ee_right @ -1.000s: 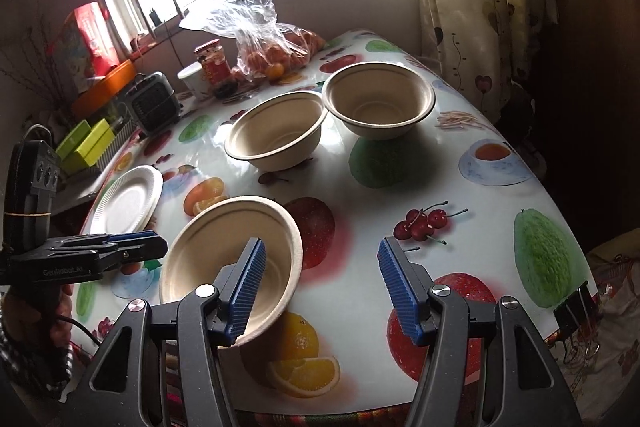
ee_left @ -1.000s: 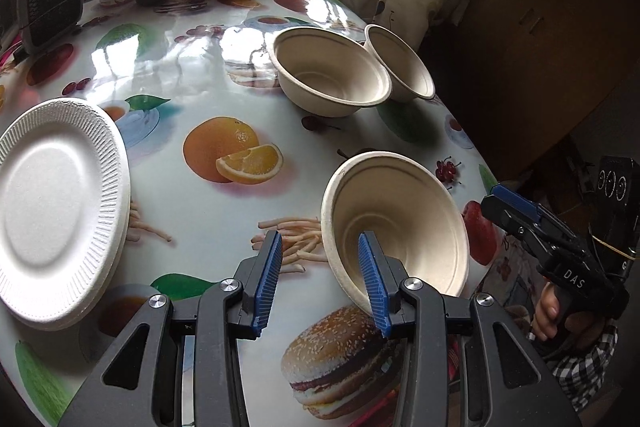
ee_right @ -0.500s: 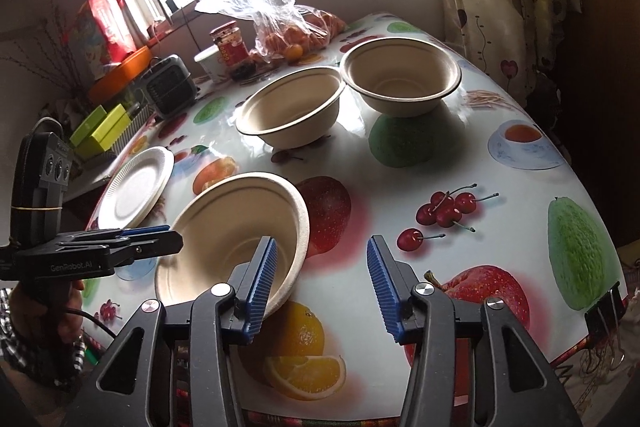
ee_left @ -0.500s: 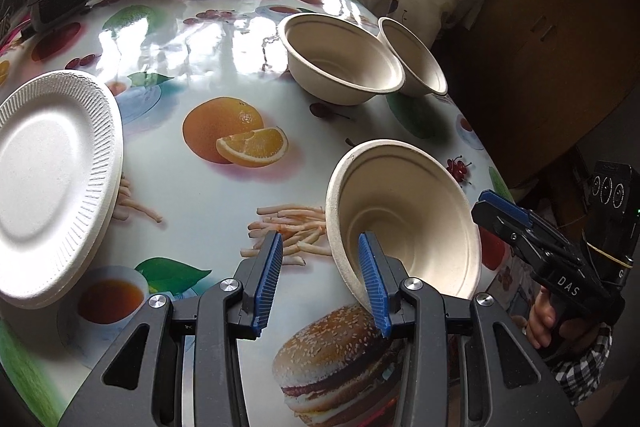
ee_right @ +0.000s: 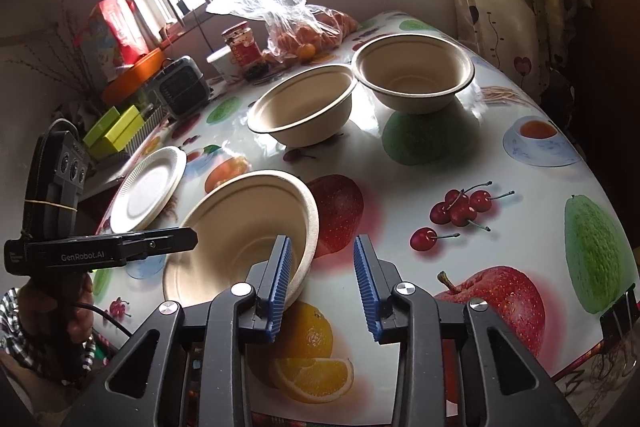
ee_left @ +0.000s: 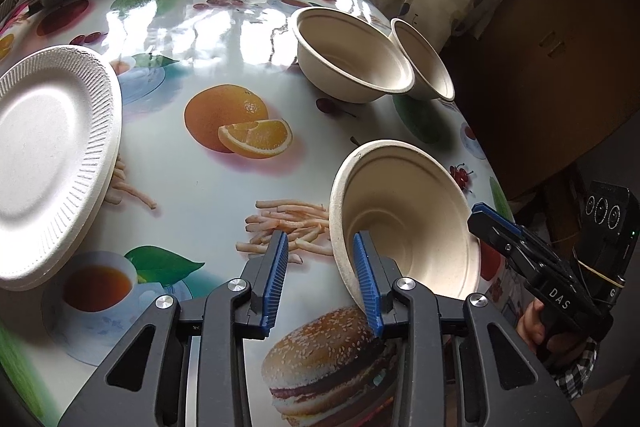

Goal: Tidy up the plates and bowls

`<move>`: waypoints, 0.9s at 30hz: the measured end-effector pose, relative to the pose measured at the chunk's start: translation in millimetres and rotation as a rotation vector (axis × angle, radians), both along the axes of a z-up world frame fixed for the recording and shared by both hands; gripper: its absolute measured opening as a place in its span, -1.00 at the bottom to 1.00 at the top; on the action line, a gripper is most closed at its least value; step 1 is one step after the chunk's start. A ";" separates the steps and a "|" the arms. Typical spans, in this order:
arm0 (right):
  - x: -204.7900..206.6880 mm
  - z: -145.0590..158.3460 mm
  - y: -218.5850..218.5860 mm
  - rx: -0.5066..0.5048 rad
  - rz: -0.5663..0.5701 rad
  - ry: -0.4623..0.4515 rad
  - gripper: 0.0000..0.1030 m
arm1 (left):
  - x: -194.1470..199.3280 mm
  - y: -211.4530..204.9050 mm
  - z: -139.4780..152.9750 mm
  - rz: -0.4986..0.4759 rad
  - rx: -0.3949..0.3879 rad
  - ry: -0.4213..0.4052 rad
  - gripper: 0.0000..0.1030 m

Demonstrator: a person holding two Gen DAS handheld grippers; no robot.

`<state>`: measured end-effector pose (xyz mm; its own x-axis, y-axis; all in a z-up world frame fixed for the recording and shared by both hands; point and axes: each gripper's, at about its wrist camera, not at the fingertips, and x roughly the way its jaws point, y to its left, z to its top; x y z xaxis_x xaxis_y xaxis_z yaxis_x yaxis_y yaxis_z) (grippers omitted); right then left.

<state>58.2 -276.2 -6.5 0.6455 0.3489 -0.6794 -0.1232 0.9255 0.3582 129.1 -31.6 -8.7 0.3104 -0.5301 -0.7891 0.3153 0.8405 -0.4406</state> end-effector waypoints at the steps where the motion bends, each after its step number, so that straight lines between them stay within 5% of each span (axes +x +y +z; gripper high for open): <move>1: 0.0 -0.8 -0.9 0.009 0.001 0.001 -0.51 | -0.2 -0.2 -0.5 0.001 -0.004 0.003 -0.34; 10: -1.4 -3.5 -1.2 0.058 0.023 0.007 -0.64 | -1.3 -4.9 -2.0 -0.002 -0.020 0.018 -0.50; 27: 2.2 -4.1 3.1 0.083 0.030 0.023 -0.66 | -1.6 -17.0 6.6 -0.020 -0.027 0.005 -0.52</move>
